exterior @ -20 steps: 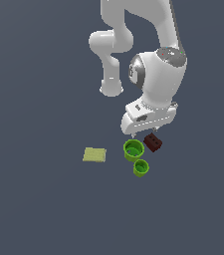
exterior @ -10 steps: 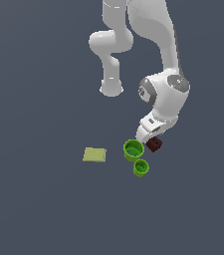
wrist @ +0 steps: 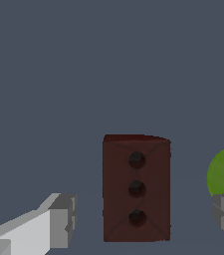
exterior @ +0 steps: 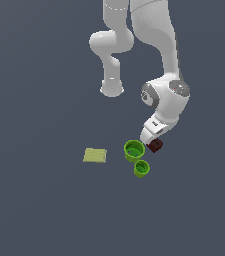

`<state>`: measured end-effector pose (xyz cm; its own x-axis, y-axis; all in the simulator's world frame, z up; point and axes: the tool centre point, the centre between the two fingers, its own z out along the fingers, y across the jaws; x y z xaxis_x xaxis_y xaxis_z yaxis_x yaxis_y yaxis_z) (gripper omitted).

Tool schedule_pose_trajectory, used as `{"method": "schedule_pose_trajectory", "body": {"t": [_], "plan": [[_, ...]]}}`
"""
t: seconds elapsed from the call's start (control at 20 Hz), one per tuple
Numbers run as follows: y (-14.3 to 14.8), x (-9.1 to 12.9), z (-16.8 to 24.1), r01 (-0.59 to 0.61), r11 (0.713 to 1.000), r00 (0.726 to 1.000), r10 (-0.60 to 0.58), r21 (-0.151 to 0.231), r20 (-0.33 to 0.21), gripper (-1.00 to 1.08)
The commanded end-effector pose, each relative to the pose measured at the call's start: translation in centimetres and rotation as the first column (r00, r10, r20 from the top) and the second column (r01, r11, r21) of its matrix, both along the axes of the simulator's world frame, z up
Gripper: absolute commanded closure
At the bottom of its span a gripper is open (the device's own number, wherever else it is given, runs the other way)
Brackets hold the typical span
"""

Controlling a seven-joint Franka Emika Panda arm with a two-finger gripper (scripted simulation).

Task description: Pick up a designated object from a clutter of objects.

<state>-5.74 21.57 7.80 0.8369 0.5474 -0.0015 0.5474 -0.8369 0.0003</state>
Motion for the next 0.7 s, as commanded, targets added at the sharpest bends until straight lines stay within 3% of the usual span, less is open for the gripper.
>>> {"method": "schedule_pose_trajectory", "body": {"t": [0.0,0.65], "plan": [[0.0,0.0,-0.1,0.000,1.000,1.000,0.000,0.000,0.001,-0.92],[0.0,-0.1,-4.7,-0.003,1.000,1.000,0.003,0.001,0.001,-0.92]]}}
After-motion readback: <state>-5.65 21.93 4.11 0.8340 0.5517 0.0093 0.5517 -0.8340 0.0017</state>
